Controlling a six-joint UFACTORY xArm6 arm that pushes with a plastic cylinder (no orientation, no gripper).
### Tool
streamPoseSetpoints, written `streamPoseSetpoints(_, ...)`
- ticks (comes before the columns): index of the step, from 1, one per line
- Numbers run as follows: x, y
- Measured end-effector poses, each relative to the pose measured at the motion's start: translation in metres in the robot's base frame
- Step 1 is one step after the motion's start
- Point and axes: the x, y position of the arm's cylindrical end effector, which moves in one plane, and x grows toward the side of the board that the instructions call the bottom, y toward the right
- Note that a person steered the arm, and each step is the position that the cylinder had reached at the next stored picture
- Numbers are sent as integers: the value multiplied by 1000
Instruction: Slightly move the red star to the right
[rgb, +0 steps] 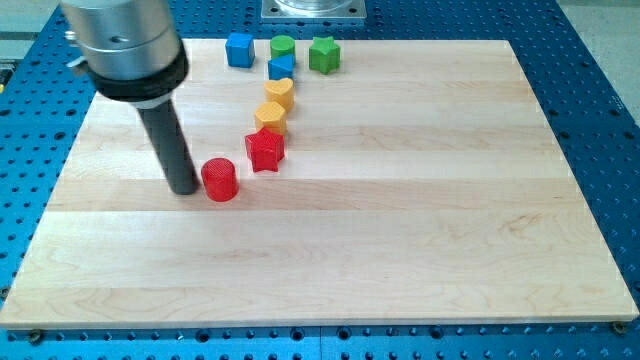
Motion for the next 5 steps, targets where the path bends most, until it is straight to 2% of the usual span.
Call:
streamPoseSetpoints(4,11,52)
streamPoseSetpoints(5,62,3)
